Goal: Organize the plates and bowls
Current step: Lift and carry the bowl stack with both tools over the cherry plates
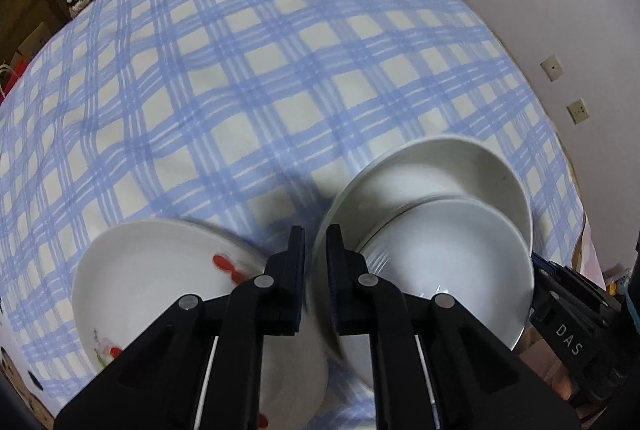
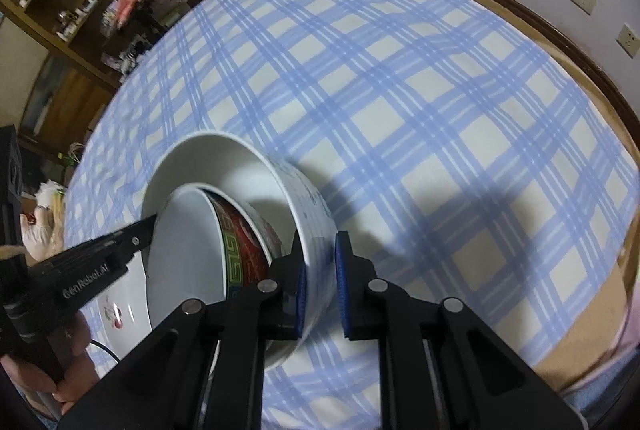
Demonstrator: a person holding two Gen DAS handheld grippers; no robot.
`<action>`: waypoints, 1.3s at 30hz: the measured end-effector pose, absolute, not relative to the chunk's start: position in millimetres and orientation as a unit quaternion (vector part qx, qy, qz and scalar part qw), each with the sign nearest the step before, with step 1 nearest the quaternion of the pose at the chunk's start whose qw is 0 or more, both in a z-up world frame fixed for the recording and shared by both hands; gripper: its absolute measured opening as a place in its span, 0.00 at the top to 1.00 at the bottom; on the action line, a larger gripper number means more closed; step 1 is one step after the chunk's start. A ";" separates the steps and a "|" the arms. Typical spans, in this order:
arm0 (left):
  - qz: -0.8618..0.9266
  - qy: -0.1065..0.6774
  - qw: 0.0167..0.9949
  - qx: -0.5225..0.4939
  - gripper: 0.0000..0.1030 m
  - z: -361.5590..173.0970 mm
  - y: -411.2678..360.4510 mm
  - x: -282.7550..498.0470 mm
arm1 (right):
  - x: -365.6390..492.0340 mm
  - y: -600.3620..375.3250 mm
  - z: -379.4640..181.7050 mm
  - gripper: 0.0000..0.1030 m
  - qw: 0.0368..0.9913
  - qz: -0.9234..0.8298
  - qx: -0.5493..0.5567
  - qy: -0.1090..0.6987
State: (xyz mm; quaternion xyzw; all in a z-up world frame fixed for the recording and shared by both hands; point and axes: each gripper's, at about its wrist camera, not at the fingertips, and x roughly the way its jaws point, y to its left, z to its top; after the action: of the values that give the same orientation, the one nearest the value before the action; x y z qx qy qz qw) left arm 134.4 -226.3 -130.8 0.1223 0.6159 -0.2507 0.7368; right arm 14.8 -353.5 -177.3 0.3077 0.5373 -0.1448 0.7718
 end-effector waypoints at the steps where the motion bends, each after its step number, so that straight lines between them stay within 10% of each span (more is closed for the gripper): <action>1: -0.253 0.625 0.728 0.126 0.90 -132.1 -225.0 135.1 | 13.7 -352.4 -178.4 0.85 0.767 -0.144 0.310 0.544; 39: -0.296 0.610 0.731 0.081 0.94 -114.3 -216.9 128.9 | 11.7 -353.7 -169.9 0.90 0.756 -0.161 0.317 0.550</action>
State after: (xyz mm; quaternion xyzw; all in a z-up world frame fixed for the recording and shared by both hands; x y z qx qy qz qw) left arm 128.9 -216.9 -114.3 0.0809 0.6096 -0.2961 0.7309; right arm 11.7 -353.7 -169.9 0.3169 0.5495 -0.1615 0.7560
